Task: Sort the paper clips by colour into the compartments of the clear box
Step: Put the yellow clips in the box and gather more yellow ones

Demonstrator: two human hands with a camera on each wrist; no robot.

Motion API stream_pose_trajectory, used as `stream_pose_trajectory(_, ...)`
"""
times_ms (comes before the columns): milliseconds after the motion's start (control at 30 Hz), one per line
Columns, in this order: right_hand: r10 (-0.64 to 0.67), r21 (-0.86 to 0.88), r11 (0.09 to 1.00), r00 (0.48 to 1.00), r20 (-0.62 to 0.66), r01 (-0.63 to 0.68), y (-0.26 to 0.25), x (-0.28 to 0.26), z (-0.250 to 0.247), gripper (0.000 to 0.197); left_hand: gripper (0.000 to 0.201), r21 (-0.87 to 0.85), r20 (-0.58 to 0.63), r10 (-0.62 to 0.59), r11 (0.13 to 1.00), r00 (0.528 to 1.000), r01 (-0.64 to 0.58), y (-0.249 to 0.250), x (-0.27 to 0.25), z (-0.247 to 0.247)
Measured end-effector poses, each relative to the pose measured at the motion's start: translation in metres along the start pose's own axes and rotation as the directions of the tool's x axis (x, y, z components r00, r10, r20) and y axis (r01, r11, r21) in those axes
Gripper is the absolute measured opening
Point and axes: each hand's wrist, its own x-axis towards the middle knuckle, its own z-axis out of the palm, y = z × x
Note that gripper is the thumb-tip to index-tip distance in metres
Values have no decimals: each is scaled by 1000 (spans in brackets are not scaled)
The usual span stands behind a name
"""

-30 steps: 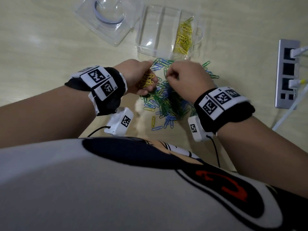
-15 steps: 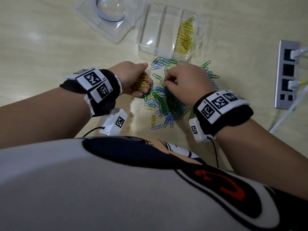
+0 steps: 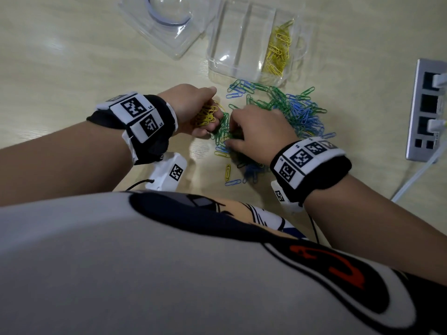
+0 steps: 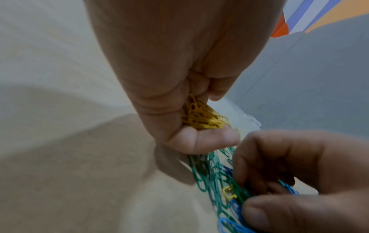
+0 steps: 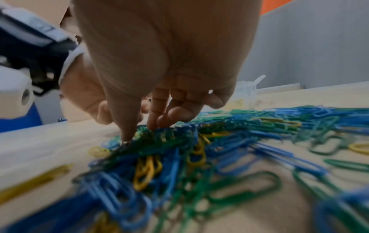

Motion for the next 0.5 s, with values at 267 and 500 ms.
stream_pose_trajectory(267,-30,-31,999,999,-18,29,8,0,-5,21,46,7,-33,10,1000,999,-10,-1,1,-4)
stream_pose_trajectory(500,-56,-166,984,998,8,57,0,6,3,22,47,44,-35,18,999,999,-17,2,0,-2)
